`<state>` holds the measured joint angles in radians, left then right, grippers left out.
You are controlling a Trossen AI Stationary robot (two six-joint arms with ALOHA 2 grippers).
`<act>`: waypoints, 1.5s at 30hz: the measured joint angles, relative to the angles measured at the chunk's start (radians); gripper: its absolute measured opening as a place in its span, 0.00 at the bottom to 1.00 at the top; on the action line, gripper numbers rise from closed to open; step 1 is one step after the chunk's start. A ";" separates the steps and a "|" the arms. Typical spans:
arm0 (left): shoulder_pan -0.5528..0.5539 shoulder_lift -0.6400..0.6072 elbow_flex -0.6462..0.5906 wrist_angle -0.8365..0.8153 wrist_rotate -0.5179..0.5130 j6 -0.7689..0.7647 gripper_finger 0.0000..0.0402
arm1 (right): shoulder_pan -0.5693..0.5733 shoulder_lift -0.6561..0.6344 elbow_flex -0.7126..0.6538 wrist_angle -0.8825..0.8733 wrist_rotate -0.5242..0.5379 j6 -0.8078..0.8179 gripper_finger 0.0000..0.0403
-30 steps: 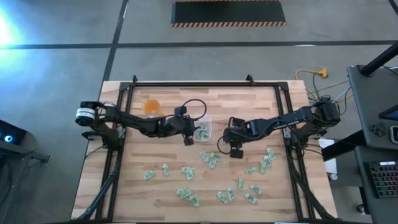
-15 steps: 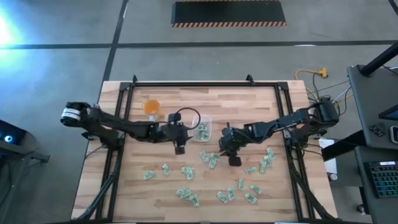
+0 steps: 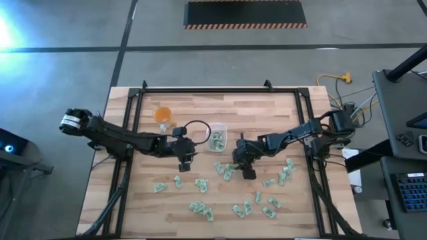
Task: Pick and place Stevia / Truvia into bins
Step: Put the stevia packet into the bin
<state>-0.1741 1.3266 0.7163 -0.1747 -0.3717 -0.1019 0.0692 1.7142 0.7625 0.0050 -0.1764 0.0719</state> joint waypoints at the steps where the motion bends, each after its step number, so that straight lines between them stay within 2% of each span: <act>1: 0.000 0.000 -0.002 0.001 0.000 -0.005 0.37 | 0.000 0.000 0.000 0.002 0.000 0.001 0.34; 10: -0.003 0.000 -0.007 0.000 -0.002 -0.049 0.37 | 0.000 0.002 0.000 0.008 0.000 0.026 0.36; 22: -0.020 0.000 -0.007 0.000 -0.001 -0.075 0.37 | -0.001 0.035 0.003 0.006 0.006 0.005 0.31; 26: -0.023 0.000 -0.007 0.000 -0.001 -0.075 0.37 | 0.000 0.029 0.003 -0.001 0.026 -0.022 0.24; 33: -0.025 0.000 -0.008 0.000 -0.001 -0.075 0.37 | -0.001 0.023 0.019 -0.073 0.048 -0.056 0.04; 36: -0.026 0.000 -0.010 -0.001 0.000 -0.076 0.37 | 0.001 0.005 0.049 -0.209 0.124 -0.040 0.03; 40: -0.031 0.000 -0.010 -0.002 0.000 -0.077 0.37 | -0.001 -0.034 0.079 -0.401 0.286 0.012 0.02; 45: -0.042 0.000 -0.017 -0.003 0.000 -0.078 0.37 | 0.001 -0.115 0.098 -0.443 0.601 0.072 0.02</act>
<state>-0.2163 1.3270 0.6989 -0.1782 -0.3716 -0.1798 0.0700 1.5996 0.8607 -0.4382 0.4249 0.1438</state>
